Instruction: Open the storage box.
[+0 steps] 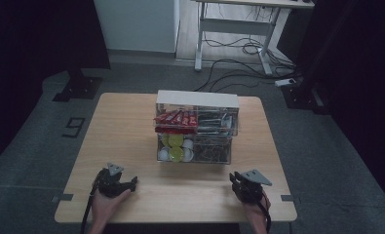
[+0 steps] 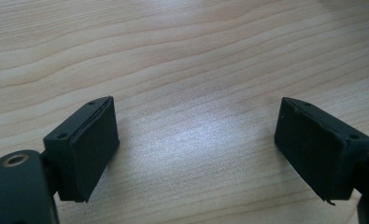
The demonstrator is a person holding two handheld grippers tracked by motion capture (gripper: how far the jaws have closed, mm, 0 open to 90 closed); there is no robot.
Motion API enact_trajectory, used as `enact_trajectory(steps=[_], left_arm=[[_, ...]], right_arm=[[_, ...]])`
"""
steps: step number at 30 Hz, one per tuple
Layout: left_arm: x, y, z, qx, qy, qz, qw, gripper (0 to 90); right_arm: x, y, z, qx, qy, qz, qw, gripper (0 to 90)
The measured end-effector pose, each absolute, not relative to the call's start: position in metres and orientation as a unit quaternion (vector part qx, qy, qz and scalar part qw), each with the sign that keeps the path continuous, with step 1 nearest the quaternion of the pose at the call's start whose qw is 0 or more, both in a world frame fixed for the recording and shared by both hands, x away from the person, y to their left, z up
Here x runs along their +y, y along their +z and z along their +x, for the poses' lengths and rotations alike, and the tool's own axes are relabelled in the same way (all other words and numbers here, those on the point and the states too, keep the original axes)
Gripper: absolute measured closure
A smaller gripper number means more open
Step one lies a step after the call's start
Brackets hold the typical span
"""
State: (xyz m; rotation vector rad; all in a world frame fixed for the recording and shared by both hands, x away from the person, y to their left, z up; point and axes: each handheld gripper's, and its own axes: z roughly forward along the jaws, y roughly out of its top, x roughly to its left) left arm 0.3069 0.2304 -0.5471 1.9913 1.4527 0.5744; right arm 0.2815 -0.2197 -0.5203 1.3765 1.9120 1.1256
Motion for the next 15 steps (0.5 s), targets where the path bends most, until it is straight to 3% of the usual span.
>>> enact_trajectory(steps=[4, 15], left_arm=[[0.230, -0.547, 0.307, 0.548, 0.217, 0.750, 0.301, 14.3], [0.231, -0.547, 0.307, 0.549, 0.217, 0.749, 0.300, 14.5]], right_arm=[[-0.215, -0.515, 0.281, 0.711, 0.442, 0.490, 0.244, 88.9], [-0.183, -0.515, 0.292, 0.739, 0.461, 0.448, 0.201, 89.7]])
